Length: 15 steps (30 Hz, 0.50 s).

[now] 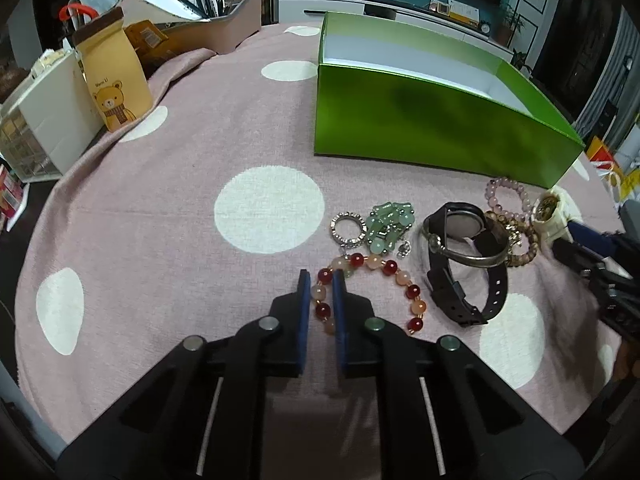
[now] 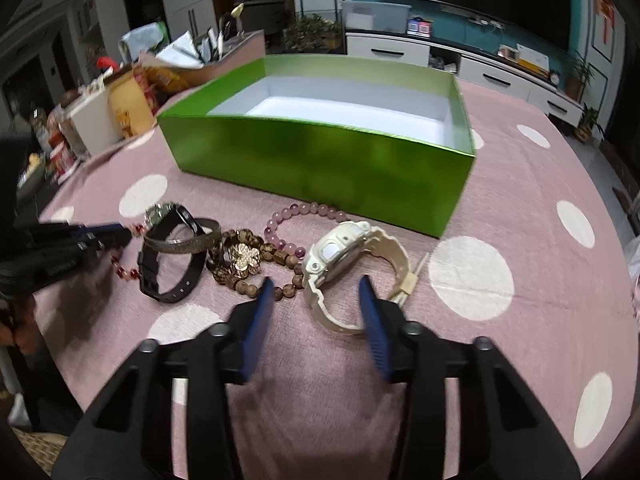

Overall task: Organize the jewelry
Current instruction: 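Close the left gripper on the red bead bracelet while the right tool approaches the white watch, then close the right gripper on the white watch band and lift it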

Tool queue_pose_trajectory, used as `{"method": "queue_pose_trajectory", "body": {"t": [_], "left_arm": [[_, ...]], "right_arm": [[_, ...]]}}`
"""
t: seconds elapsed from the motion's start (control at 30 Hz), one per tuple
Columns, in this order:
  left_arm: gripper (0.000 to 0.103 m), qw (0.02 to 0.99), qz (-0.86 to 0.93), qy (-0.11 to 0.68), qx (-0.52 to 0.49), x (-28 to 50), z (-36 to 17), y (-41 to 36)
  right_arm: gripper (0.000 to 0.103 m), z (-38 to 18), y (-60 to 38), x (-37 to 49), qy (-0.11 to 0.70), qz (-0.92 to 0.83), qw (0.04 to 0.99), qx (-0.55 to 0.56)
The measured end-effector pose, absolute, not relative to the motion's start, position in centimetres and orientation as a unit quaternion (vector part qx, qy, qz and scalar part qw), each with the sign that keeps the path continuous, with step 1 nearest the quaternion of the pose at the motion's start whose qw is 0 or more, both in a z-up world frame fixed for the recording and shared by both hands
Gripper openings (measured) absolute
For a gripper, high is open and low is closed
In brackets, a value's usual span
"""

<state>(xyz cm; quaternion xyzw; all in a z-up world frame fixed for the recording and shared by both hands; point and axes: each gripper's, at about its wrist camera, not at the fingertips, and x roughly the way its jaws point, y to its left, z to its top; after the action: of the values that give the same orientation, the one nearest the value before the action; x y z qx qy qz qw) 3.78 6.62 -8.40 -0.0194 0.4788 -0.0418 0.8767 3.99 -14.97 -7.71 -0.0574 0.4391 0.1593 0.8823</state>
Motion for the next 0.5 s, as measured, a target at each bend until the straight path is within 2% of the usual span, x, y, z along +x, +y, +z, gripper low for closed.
{"method": "queue_pose_trajectory", "body": {"t": [0.03, 0.07, 0.27, 0.5], "left_arm": [[0.01, 0.876, -0.045, 0.479, -0.026, 3.9, -8.4, 6.8], [0.01, 0.876, -0.047, 0.48, -0.031, 3.9, -8.3, 7.0], [0.007, 0.881, -0.056, 0.466, -0.052, 3.5, -6.8, 7.5], [0.007, 0.89, -0.068, 0.446, -0.059, 3.1, -4.5, 7.4]], "right_arm": [[0.021, -7.8, -14.8, 4.0, 0.439, 0.16, 0.882, -0.065], [0.015, -7.8, -14.8, 4.1, 0.439, 0.16, 0.881, -0.065], [0.005, -6.3, -16.0, 3.5, 0.419, 0.165, 0.892, -0.038], [0.0, -3.0, -17.5, 2.5, 0.377, 0.17, 0.91, -0.007]]}}
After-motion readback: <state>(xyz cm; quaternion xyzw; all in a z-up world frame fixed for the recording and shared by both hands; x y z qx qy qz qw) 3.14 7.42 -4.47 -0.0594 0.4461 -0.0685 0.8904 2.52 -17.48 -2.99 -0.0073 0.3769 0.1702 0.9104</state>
